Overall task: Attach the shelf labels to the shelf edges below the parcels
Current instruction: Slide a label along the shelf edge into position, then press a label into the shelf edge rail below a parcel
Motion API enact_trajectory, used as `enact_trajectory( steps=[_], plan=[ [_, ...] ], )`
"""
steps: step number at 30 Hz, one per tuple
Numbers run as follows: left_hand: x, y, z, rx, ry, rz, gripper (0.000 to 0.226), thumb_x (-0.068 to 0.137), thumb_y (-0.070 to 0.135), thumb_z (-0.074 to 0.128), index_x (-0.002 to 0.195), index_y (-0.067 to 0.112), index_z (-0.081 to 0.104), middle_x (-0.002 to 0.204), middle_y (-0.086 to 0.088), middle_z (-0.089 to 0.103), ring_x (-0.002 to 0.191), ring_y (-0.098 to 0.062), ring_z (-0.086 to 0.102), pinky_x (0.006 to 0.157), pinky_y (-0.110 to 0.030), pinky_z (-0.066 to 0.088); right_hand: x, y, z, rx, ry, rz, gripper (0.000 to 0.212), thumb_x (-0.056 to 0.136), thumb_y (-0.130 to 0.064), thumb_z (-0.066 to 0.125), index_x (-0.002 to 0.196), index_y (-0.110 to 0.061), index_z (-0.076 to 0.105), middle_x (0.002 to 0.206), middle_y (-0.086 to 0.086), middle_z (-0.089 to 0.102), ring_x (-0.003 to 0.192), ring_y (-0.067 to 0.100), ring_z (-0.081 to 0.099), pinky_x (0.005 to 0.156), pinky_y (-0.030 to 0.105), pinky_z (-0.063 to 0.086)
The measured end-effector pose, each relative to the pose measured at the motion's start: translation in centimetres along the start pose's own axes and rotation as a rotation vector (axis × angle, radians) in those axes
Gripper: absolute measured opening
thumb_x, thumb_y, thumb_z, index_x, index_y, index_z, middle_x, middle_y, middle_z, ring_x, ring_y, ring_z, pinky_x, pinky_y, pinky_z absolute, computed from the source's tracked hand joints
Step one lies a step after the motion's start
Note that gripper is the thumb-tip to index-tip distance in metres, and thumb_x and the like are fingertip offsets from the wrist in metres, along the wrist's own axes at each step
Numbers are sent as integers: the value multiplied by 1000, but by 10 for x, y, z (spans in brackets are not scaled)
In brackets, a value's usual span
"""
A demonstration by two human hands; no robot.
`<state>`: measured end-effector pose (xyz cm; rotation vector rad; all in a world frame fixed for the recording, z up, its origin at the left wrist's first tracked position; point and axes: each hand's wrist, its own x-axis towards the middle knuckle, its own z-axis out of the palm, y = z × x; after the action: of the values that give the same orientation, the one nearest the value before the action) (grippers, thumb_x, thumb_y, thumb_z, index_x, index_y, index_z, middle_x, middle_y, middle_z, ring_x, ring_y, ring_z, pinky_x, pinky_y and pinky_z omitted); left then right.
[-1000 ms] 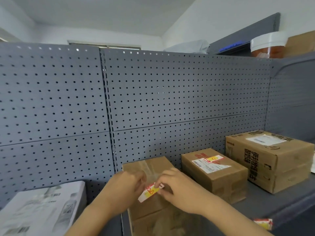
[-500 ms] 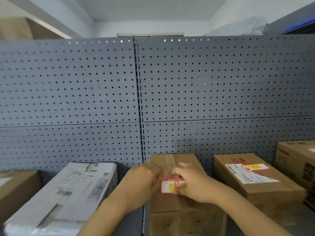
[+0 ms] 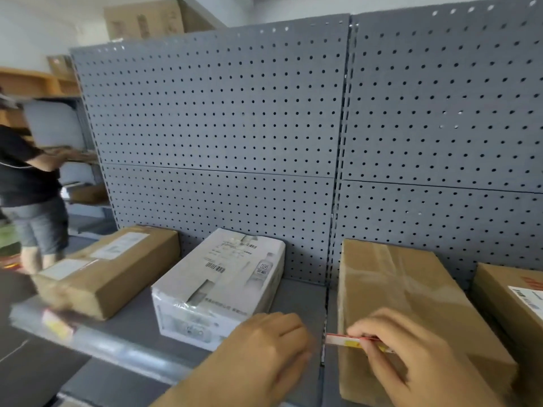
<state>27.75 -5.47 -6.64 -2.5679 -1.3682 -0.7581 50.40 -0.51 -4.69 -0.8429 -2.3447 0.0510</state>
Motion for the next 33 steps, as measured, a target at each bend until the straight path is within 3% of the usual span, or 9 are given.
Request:
enact_trajectory(
  steps=[5,11,16,20,24,30,33],
  plan=[
    [-77,-32,-6,23,-10,-64,10,85,20,55,88,23,64,82,5,59,67,-13,54,56,-25,43,-6,-73,54,25,90,42,29,72,-13,73,74,-39,60,72,-25,56,66,-8,52,59,3,40],
    [-169,-93,1,46,-57,-10,14,74,25,50,75,20,63,73,3,59,63,-15,55,52,-24,45,-32,-139,153,134,42,389,51,54,2,85,72,-40,60,81,-25,63,63,-10,59,56,2,41],
    [-221,-133,3,58,-294,-52,31,73,27,38,93,18,58,93,-1,59,80,-22,58,68,-32,50,-36,-174,198,193,-58,522,38,77,-5,73,76,-41,61,97,-27,60,80,-3,59,63,8,43],
    [-225,-149,6,53,-288,-30,40,78,29,33,108,14,57,108,-5,57,95,-25,54,82,-35,44,-26,-188,218,174,-120,568,29,85,-13,65,82,-41,58,87,-19,62,86,-1,56,73,17,45],
    [-214,-153,11,34,-248,-61,36,85,22,47,120,13,52,120,-6,51,106,-26,48,91,-32,34,-8,-192,220,150,-119,583,20,87,-14,61,88,-34,61,90,-14,59,87,2,53,78,26,48],
    [-199,-160,20,34,-216,-117,38,82,14,54,120,15,54,112,-6,54,98,-28,50,83,-37,39,17,-182,221,119,-45,632,15,87,-16,61,90,-30,63,89,-8,61,85,4,55,78,23,46],
    [-193,-165,24,63,-195,-137,31,74,8,63,104,9,62,100,-9,59,86,-33,55,71,-41,46,30,-177,223,141,-22,622,14,86,-16,64,89,-30,64,86,-10,62,84,3,56,76,22,47]
  ],
)
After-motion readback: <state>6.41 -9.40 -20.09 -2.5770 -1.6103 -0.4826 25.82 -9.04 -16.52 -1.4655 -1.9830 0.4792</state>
